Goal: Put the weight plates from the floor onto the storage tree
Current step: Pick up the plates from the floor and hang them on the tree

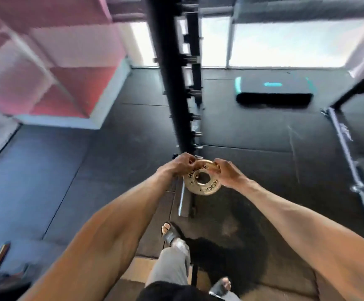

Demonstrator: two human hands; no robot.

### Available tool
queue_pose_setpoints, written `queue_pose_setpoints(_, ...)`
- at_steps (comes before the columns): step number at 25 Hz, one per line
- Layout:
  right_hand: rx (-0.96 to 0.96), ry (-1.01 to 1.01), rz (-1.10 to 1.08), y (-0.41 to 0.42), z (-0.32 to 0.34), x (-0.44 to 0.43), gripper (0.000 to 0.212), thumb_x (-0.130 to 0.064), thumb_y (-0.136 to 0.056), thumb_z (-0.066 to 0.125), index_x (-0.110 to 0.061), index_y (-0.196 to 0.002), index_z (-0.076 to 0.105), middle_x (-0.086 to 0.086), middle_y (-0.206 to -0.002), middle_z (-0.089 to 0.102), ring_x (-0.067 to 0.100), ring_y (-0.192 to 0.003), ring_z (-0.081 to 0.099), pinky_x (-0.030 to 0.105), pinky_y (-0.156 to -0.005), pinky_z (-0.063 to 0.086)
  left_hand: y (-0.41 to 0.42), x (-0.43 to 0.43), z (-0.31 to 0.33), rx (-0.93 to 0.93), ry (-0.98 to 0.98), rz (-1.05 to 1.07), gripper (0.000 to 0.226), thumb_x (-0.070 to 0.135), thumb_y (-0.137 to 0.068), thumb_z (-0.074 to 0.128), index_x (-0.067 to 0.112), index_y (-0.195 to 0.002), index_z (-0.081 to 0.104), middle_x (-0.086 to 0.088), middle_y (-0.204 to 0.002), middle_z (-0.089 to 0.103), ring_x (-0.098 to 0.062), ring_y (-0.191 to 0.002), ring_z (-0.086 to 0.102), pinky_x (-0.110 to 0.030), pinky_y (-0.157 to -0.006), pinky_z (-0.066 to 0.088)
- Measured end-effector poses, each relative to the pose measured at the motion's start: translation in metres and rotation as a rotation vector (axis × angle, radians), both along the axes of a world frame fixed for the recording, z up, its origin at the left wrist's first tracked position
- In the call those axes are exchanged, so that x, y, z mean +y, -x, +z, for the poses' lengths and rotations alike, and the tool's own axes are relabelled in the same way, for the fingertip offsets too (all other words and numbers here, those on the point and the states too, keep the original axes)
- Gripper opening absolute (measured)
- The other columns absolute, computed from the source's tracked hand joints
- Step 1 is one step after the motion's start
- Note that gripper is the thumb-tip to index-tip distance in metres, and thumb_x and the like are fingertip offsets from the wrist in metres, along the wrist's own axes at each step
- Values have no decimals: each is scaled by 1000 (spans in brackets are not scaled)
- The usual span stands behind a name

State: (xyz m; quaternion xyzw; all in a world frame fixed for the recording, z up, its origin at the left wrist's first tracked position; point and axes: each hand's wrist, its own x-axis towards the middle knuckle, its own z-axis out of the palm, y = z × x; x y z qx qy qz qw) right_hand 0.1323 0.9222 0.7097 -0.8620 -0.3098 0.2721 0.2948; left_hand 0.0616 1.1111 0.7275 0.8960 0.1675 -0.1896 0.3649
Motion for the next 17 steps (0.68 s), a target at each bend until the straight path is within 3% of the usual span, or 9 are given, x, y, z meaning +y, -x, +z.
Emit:
queue_pose_setpoints(5,-55,-64,193,21,16,173,19,-32,-92,65,-13,-96,62,3,-85,67,22,-78,61,34,-69,46,69,151,9,-93,32,305,26,31,-93,65,6,-95,70,-11,-86,69,-16,-72,54,-31,-64,44)
queue_pose_setpoints(8,-66,-35,275,39,9,270,23,-37,-93,61,-15,-100,63,4,-90,68,24,-83,63,35,-73,48,107,239,0,-108,172,481,22,31,-88,72,10,-91,66,-8,-83,67,-14,-71,59,-28,-61,47)
queue_pose_setpoints(13,-27,-12,304,44,4,425,22,-42,-93,60,-20,-96,57,-3,-89,65,19,-80,62,35,-70,47,119,381,-11,-111,198,593,22,35,-87,73,16,-83,63,-5,-83,68,-15,-74,61,-29,-65,49)
queue_pose_setpoints(17,-43,-92,241,26,11,531,27,-48,-93,57,-22,-91,55,-3,-78,64,20,-71,62,38,-65,49,104,482,7,-179,191,634,17,29,-89,70,17,-83,60,-2,-78,66,-15,-71,61,-26,-61,46)
